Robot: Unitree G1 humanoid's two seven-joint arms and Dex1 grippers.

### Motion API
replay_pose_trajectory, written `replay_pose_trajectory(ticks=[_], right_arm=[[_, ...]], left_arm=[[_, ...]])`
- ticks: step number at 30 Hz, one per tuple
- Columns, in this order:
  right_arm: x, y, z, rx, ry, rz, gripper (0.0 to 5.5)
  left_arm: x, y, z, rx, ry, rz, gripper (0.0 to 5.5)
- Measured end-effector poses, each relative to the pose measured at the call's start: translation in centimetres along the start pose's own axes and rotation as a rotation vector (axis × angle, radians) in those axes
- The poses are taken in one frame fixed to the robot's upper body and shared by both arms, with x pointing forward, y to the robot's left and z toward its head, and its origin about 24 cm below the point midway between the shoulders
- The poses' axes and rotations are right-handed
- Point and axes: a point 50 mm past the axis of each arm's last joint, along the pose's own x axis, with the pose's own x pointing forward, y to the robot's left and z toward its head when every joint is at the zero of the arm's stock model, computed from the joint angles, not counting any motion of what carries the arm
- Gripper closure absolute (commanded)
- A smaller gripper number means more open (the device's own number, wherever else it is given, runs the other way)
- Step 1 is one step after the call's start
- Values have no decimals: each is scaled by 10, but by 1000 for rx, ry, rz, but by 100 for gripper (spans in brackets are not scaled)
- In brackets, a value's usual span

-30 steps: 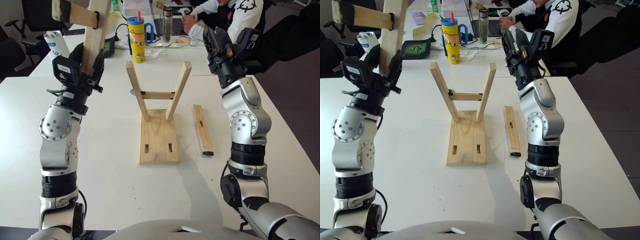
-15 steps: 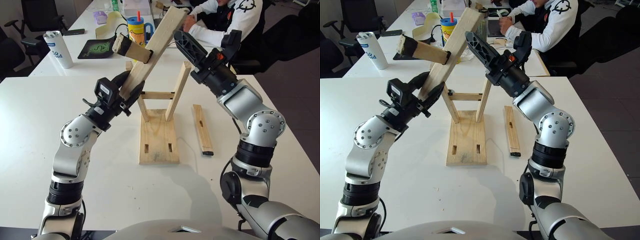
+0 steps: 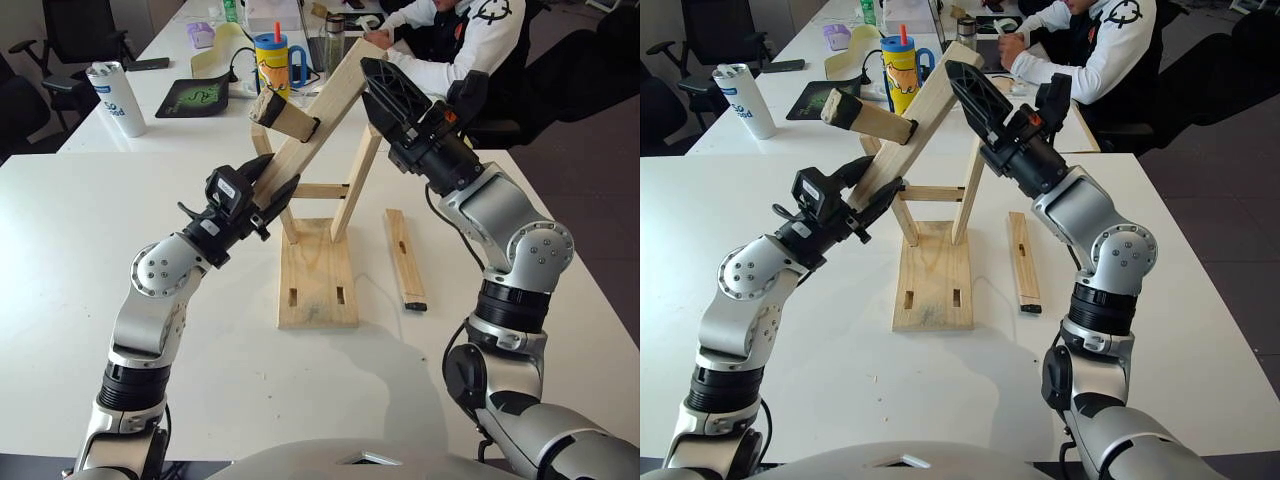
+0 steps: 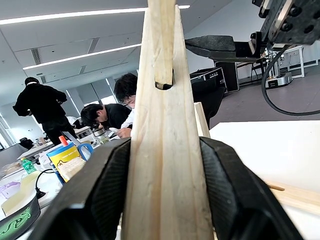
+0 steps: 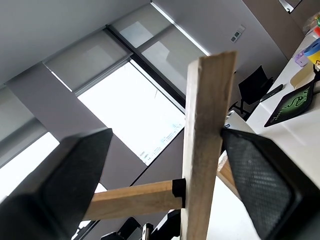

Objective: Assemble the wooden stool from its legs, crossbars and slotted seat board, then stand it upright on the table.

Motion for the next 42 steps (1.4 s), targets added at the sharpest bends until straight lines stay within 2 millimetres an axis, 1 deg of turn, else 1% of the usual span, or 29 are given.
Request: replay_pose_trajectory(ticks=[11,15,19,32,36,38,42], right_arm=[[-1,-6,-4,12,8,-28,149],[-2,-7,-3,13,7,-34,149],[-2,-8,-3,14,4,-38,149],[-3,-10,-2,14,4,-53,338],[-3,-11,-1,16,5,-55,418],[-3,-11,-1,15,5,-55,442],[-4,-12,-1,9,5,-63,443]], left_arm=[[1,1,5,-11,-34,-7,344],[3,-7,7,-17,-38,-70,344],[-1,-12,2,-36,-1,-106,344],[-3,-10,1,-27,15,-107,344],[-3,-10,1,-26,15,-108,344],[-3,-10,1,-27,15,-108,344],[-3,-10,2,-26,11,-110,344]])
